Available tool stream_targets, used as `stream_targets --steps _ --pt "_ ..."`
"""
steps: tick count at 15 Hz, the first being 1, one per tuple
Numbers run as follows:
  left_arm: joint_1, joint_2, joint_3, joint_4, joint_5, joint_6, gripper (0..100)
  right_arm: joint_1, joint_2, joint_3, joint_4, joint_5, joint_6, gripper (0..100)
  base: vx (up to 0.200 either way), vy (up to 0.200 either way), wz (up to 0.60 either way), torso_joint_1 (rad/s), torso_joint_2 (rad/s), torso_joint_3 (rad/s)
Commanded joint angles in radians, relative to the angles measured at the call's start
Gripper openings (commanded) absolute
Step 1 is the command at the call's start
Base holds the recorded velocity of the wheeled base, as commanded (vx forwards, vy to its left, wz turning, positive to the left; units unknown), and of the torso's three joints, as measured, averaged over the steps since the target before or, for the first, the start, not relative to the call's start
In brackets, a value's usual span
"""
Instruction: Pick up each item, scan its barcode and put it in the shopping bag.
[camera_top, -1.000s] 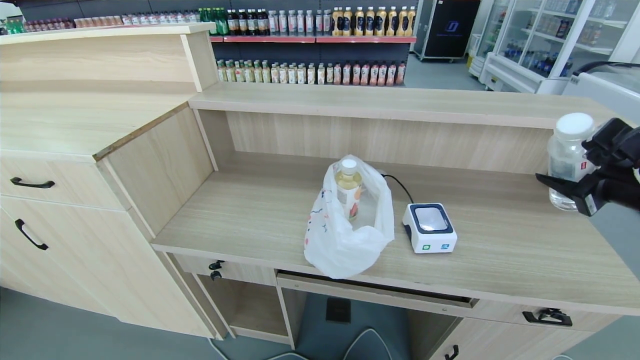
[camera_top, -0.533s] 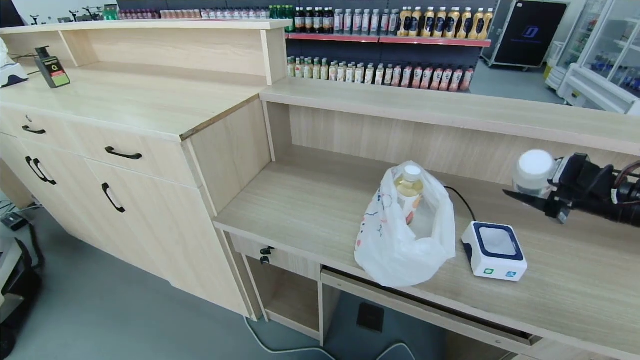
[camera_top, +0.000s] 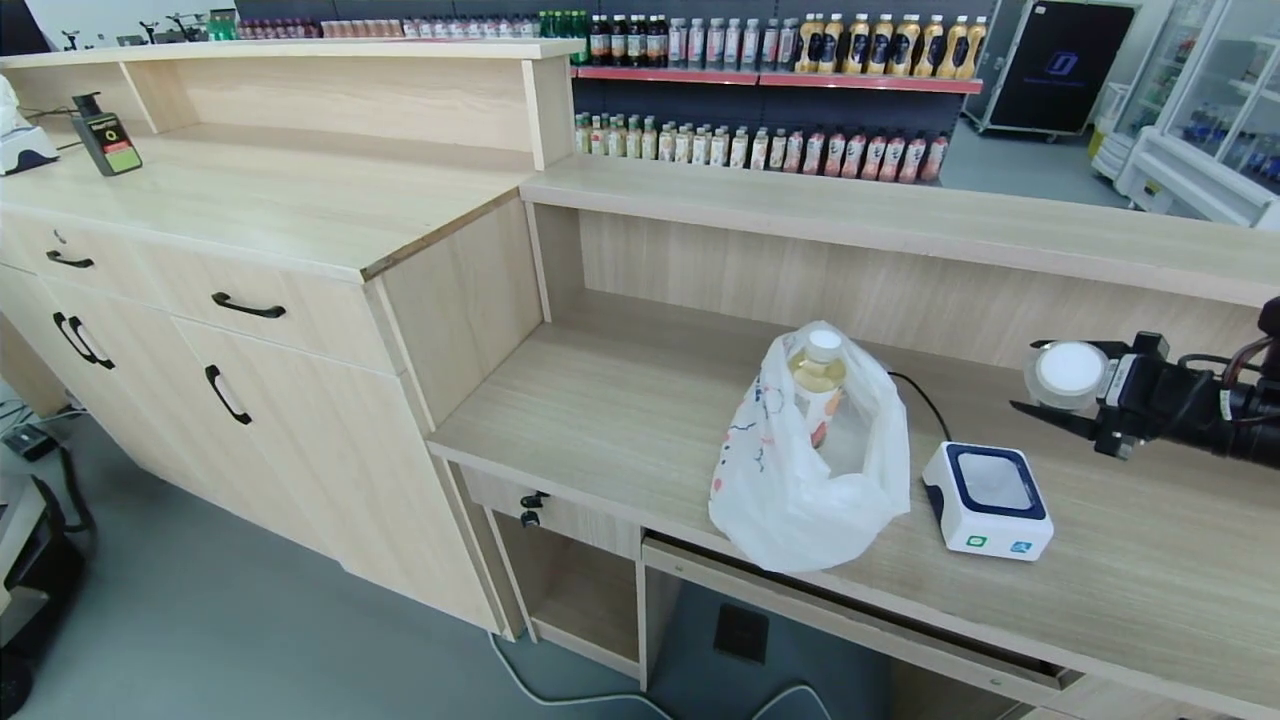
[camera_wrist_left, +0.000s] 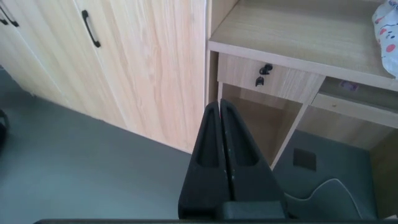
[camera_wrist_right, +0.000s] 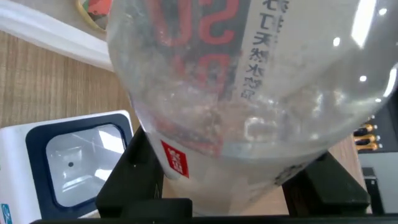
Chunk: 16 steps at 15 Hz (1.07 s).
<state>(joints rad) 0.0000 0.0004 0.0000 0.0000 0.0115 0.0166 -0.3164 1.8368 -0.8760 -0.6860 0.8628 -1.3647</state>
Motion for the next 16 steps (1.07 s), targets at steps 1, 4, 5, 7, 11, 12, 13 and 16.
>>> stream_targets --steps 1,4,5,7,11,12,13,16 --pt "0.002 0.0 0.0 0.0 0.001 0.0 0 -0.004 0.047 -0.02 0.0 0.028 0.001 0 0.0 0.0 0.0 0.0 0.0 0.0" --pt "0.0 0.0 0.0 0.0 0.001 0.0 0 -0.003 0.088 -0.035 -0.007 0.074 -0.002 0 0.0 0.0 0.0 0.0 0.0 0.0" --pt "0.0 0.0 0.0 0.0 0.001 0.0 0 -0.001 0.102 -0.04 -0.009 0.076 -0.004 0 0.0 0.0 0.0 0.0 0.0 0.0" --pt "0.0 0.0 0.0 0.0 0.001 0.0 0 -0.003 0.131 -0.049 -0.009 0.088 -0.019 0 0.0 0.0 0.0 0.0 0.0 0.0" --pt "0.0 0.0 0.0 0.0 0.001 0.0 0 -0.006 0.185 -0.089 -0.007 0.139 -0.021 0 0.0 0.0 0.0 0.0 0.0 0.0" --pt "0.0 0.0 0.0 0.0 0.001 0.0 0 -0.006 0.194 -0.089 -0.007 0.139 -0.021 0 0.0 0.0 0.0 0.0 0.0 0.0" --pt "0.0 0.0 0.0 0.0 0.001 0.0 0 -0.006 0.203 -0.092 -0.006 0.136 -0.022 0 0.0 0.0 0.0 0.0 0.0 0.0" --pt "0.0 0.0 0.0 0.0 0.001 0.0 0 -0.006 0.219 -0.106 -0.006 0.136 -0.021 0 0.0 0.0 0.0 0.0 0.0 0.0"
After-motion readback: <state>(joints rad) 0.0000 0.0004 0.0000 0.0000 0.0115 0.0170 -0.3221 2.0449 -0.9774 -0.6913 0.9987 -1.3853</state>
